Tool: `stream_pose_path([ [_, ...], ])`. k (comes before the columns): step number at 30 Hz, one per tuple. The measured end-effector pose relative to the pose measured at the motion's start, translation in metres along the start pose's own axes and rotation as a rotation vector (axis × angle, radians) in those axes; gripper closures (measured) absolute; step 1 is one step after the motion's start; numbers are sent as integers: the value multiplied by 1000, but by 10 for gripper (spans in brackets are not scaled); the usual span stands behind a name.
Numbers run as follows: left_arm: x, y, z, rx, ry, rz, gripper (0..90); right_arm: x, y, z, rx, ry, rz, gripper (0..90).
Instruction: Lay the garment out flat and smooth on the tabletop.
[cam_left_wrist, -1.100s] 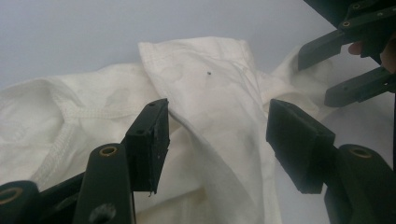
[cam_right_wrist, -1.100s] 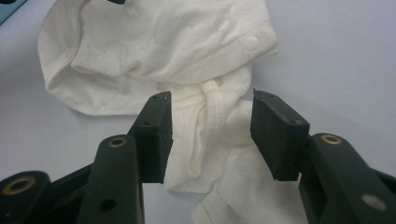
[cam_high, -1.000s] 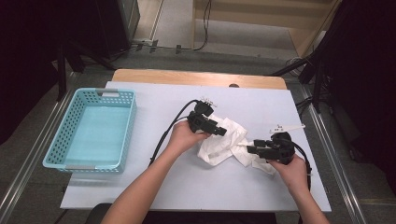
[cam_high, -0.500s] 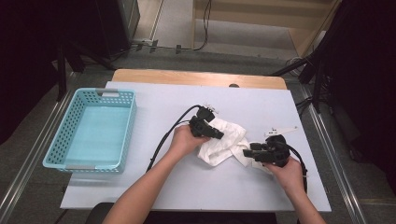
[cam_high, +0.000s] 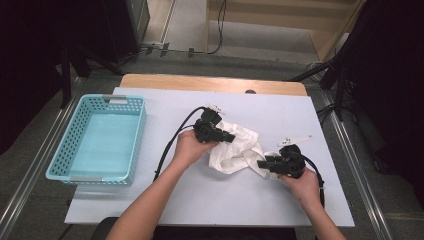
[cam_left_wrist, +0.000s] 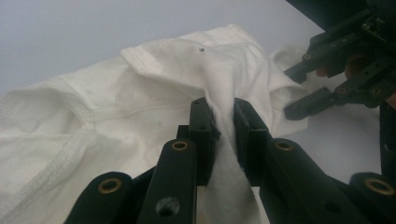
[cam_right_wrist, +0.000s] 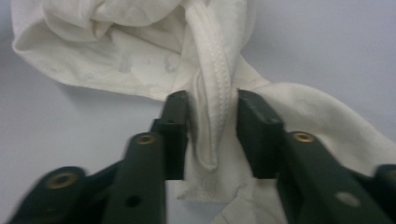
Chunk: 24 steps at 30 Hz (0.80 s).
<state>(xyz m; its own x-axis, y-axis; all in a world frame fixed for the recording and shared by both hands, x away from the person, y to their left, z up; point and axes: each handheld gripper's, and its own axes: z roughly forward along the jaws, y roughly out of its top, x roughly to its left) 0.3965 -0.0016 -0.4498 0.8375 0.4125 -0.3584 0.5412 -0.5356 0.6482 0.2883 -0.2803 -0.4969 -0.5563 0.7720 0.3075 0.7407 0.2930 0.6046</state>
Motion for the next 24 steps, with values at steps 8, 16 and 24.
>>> stream_pose_path([
  [8, 3, -5, -16, -28, 3, -22, 791, -5, 9, -11, -29, -7, 5, 845],
  [16, 1, -13, -38, -56, 7, -35, 785, -14, 17, -20, -62, -25, 25, 847],
  [24, -4, -36, -65, -105, 13, -45, 843, -24, 24, -24, -88, -40, 50, 846],
])
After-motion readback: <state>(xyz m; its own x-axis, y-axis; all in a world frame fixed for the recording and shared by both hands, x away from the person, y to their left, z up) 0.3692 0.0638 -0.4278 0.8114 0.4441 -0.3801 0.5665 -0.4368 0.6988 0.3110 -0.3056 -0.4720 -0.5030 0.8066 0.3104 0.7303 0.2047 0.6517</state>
